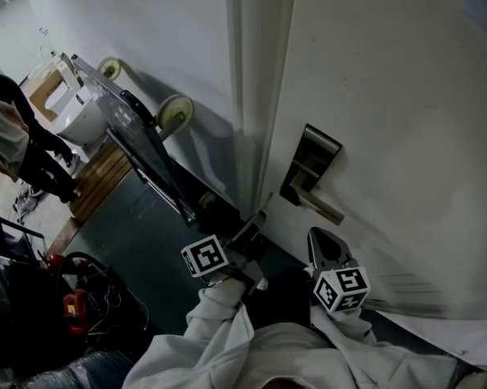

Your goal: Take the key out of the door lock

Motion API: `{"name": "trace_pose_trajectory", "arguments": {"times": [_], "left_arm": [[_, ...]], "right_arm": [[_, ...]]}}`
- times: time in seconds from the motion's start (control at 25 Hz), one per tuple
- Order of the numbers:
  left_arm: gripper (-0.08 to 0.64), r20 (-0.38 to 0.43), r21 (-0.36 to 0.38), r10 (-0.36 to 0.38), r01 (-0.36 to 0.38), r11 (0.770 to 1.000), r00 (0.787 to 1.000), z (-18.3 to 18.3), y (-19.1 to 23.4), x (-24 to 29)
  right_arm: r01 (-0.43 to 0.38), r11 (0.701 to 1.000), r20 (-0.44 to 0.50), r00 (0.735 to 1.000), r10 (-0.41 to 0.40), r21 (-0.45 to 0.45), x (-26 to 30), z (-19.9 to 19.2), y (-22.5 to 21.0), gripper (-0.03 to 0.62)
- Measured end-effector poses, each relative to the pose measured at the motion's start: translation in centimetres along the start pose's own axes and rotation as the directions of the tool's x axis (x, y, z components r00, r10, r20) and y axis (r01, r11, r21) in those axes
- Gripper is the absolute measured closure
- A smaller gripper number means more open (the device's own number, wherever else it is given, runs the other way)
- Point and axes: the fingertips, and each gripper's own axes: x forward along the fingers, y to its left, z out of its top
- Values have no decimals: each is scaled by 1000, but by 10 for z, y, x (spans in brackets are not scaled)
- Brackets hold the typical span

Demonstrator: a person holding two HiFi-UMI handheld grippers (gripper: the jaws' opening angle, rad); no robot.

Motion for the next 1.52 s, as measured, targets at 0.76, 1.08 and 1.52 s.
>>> {"name": "trace_pose_trajectory", "arguments": {"times": [0.76,1.08,1.52], "left_arm": [[532,48,571,162,-160,805,986,29,-13,-33],[534,34,718,203,-165,676,979,22,-19,-33],[532,113,855,290,-242,459,950,21,-15,-46]], "right_arm": [[-77,997,8,997,77,-8,9,2,16,540],[-52,999,35,998,52,-13,2,8,10,540],[21,1000,73,997,-21,-2,-11,11,-14,540]]}}
